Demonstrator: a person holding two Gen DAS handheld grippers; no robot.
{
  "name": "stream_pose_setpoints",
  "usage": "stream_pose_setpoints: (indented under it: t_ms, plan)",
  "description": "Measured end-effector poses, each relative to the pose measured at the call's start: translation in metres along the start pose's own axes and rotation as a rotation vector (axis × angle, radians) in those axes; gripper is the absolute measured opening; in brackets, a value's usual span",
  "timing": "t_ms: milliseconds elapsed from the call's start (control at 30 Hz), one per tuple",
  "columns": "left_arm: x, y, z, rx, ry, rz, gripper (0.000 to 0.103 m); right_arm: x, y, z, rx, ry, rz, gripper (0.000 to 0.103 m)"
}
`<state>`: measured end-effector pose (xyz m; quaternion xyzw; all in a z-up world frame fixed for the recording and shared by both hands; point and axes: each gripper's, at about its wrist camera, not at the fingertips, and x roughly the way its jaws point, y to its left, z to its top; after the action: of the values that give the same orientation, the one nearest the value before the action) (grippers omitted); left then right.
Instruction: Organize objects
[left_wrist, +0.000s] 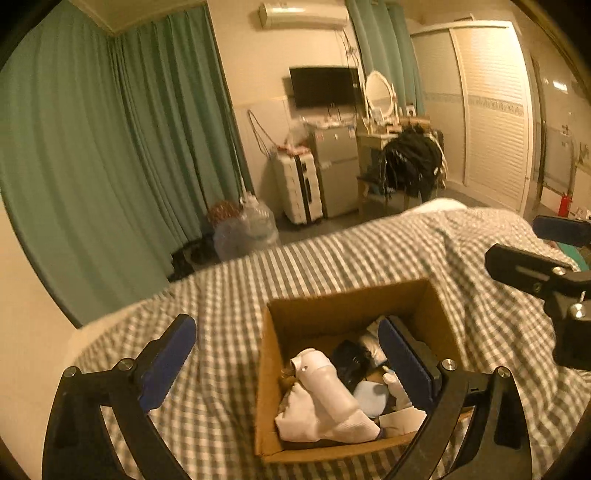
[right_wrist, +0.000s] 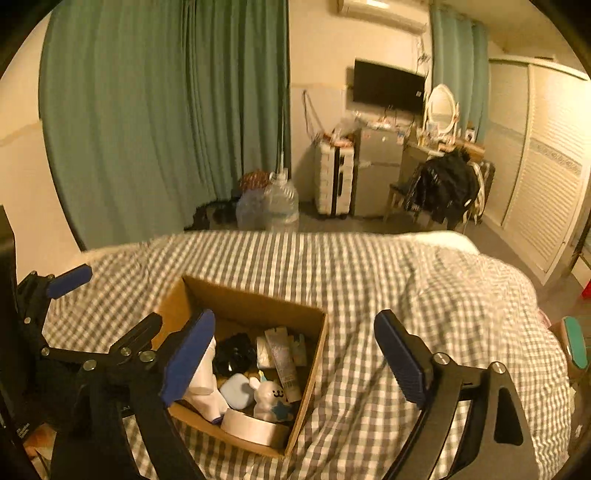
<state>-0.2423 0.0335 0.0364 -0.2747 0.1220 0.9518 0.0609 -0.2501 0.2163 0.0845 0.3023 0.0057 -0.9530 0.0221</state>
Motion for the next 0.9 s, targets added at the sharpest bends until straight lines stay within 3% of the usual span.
stream_pose_setpoints:
  t_ms: [333,500,667,900]
  plan:
    - [-0.104,0.014,0.019,-0.043,-0.171,0.019,0.103,-0.114,0.008,0.011,-0.014,-0.159,-0.014,0.098]
    - [-0.144,0.022,0.012,-0.063,-0.259,0.016,0.103,-0.157,0.014,-0.003,-0.011,-0.238,-0.014,0.101]
    - [-0.166,0.036,-0.018,-0.153,-0.32,-0.002,0.103,-0.171,0.021,-0.033,-0.018,-0.279,-0.067,0.101]
    - [-0.17,0.036,-0.053,-0.178,-0.353,0.024,0.103,-0.163,0.023,-0.074,-0.015,-0.345,-0.093,0.102]
